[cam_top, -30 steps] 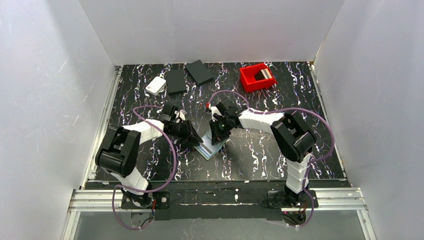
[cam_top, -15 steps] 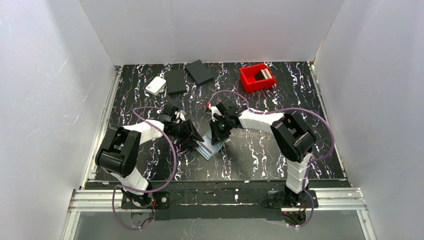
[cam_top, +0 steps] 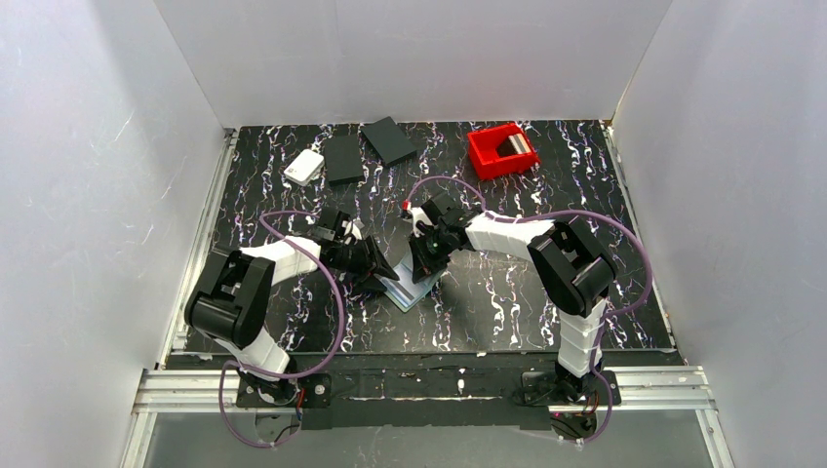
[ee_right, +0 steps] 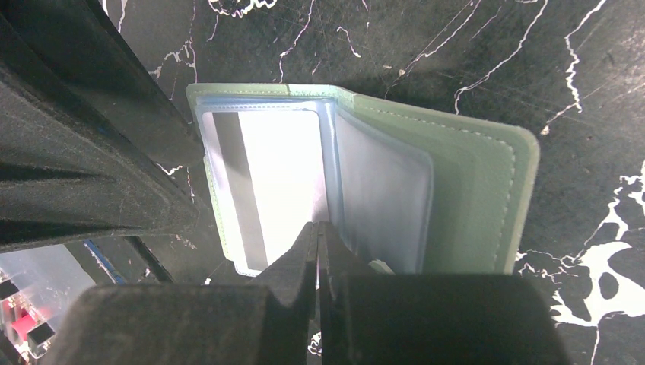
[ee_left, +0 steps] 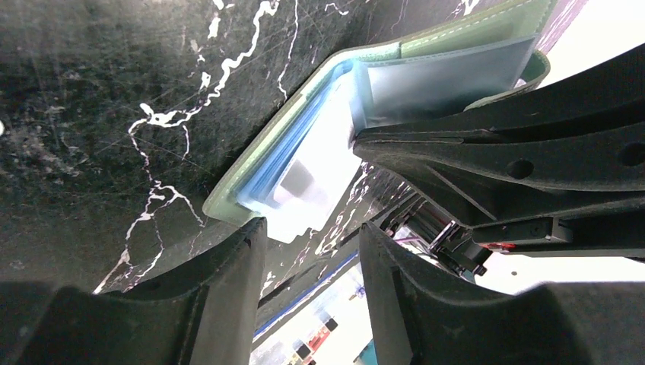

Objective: Put the credit cards into the card holder
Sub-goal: Turn over the card slot in the card holder.

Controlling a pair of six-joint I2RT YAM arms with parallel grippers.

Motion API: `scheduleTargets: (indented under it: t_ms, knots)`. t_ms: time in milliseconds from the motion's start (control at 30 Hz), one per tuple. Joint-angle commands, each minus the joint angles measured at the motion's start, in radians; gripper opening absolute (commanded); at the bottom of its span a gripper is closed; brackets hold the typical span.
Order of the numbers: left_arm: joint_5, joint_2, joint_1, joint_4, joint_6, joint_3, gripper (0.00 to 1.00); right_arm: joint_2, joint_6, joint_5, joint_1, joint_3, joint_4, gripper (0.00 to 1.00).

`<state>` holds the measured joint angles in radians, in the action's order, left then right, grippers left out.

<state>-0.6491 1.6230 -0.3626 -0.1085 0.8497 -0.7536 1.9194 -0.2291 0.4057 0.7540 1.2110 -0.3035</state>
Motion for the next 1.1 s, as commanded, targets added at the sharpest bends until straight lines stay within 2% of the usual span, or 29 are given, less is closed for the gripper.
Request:
scheduleTargets:
  t_ms: [0,133,367,967,1067]
  knots:
    - [0.004,-0.047,-0.004,-0.018,-0.008,0.014,0.47,0.027,0.011,-0.021,0.005,-0.024,-0.006,0.05]
    - [-0.001,-0.035,-0.005,-0.002,-0.006,0.012,0.46,0.028,0.01,-0.019,0.005,-0.025,-0.004,0.05]
    - [-0.008,-0.015,-0.008,0.007,-0.004,-0.013,0.35,0.032,0.009,-0.012,0.005,-0.024,-0.004,0.04]
    - [-0.034,0.024,-0.02,0.014,-0.006,-0.076,0.31,0.024,-0.007,0.002,0.004,-0.019,0.004,0.04]
    - [-0.056,0.034,-0.03,0.014,0.002,-0.123,0.31,-0.035,-0.081,0.03,-0.013,0.002,0.01,0.11]
